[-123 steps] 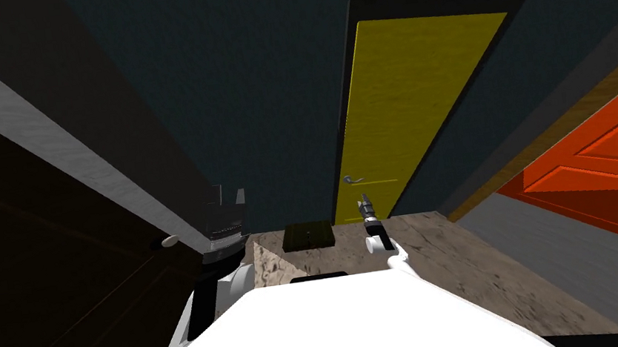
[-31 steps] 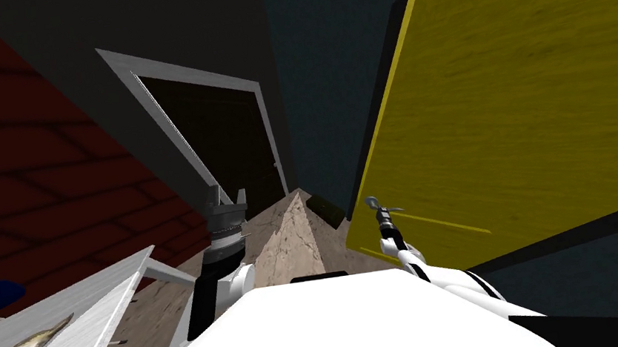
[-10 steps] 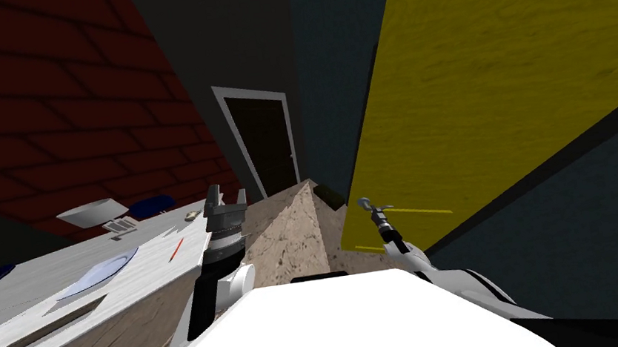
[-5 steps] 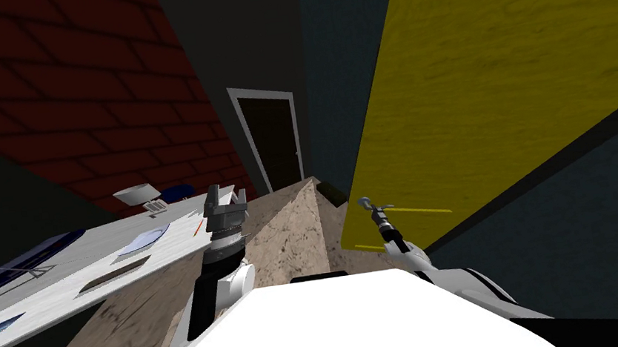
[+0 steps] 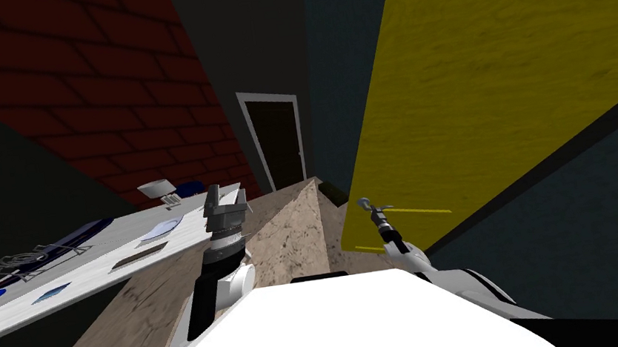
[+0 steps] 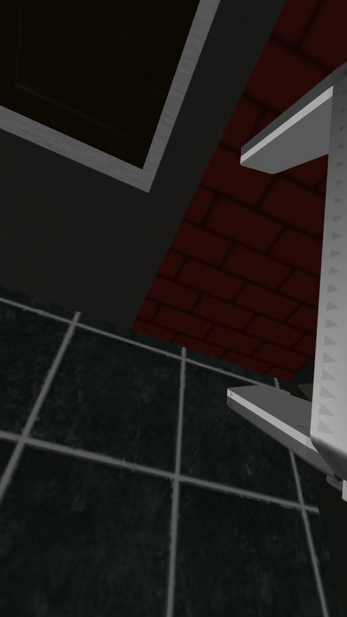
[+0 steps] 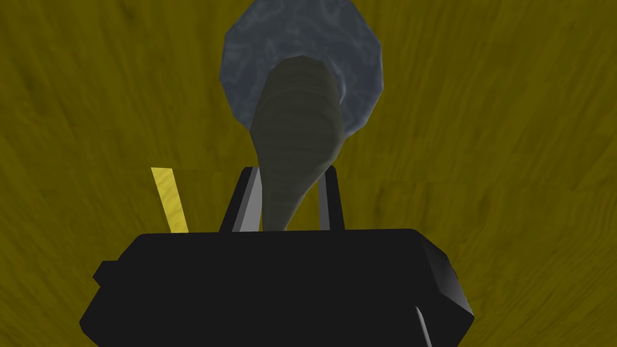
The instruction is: Pull the door open
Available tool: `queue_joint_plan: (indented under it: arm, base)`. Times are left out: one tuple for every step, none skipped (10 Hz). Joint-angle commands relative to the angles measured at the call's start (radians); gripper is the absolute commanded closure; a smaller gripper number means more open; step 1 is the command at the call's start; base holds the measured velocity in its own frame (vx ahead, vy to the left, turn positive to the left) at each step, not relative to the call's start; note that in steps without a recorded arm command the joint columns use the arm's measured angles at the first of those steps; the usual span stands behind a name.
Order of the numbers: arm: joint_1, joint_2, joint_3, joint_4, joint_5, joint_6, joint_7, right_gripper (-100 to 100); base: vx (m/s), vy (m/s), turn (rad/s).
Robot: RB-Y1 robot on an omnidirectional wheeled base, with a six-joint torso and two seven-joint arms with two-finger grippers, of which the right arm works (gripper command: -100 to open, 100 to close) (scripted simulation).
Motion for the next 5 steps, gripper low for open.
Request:
queue_joint_plan:
  arm:
    - [-0.007, -0.003, 0.001, 0.004, 0.001, -0.008, 0.0, 100]
    - [-0.007, -0.003, 0.001, 0.004, 0.001, -0.008, 0.0, 100]
    - [-0.007, -0.003, 0.001, 0.004, 0.001, -0.008, 0.0, 100]
    - [-0.007, -0.003, 0.001, 0.004, 0.001, -0.008, 0.0, 100]
    - [-0.007, -0.003, 0.001, 0.004, 0.001, -0.008, 0.0, 100]
  base:
    - [-0.002, -0.006, -0.018]
    - [0.0, 0.0, 0.0]
    - [0.004, 0.011, 0.032]
    - [0.003, 0.009, 0.026]
    - [0.0, 0.0, 0.0]
